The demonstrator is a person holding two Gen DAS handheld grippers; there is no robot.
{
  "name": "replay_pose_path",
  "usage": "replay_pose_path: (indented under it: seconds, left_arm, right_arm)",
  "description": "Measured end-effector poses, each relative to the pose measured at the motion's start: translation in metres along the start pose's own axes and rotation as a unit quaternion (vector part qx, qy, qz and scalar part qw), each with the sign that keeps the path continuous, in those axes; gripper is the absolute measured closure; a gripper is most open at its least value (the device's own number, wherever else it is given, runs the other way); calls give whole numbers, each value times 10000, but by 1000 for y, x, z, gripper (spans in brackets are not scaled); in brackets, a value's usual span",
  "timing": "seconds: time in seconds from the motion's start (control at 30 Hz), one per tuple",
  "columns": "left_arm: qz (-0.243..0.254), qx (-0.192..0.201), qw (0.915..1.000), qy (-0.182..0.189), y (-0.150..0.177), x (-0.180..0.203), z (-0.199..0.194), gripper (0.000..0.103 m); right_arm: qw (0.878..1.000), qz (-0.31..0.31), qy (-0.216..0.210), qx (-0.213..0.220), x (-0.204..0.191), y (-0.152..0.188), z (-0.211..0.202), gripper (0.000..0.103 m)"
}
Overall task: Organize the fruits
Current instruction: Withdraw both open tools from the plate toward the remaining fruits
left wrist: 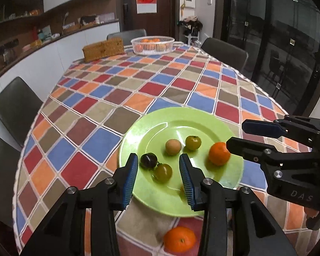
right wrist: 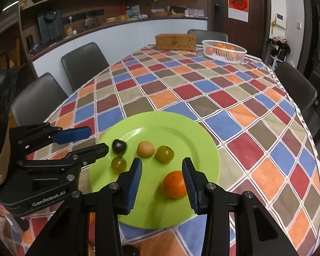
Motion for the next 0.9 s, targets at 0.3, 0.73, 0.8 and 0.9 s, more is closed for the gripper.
replay_pose_path:
  seconds: [0.3,0.73,0.8,0.9]
  left_arm:
    - [82,509,9987,-55,16,15,-70,54]
    - [197,881,9958,-141,70,30,-130,43]
    - [226,918,9955,-98,78,32,-135,43]
    - [297,1007,9944,-70,88,37,-140,42]
  right_arm:
    - [9983,-39,59,573,-17,6,-66,52]
    - [9961,-169,177,846,-46,52,-120,50]
    - [9961,-188,185,839,-50,60,-123,50]
    - [9965,-212,165,794,-54,73,-126,46]
Point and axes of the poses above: each gripper's, at about its wrist camera, not at the fingertips, and z roughly the way its jaws point, x to its right, y to its underside, the point moved 4 cm from there along z, roughly the way its jaws point, and after that the axes turned 6 degrees about -z, right-handed, at the moved point
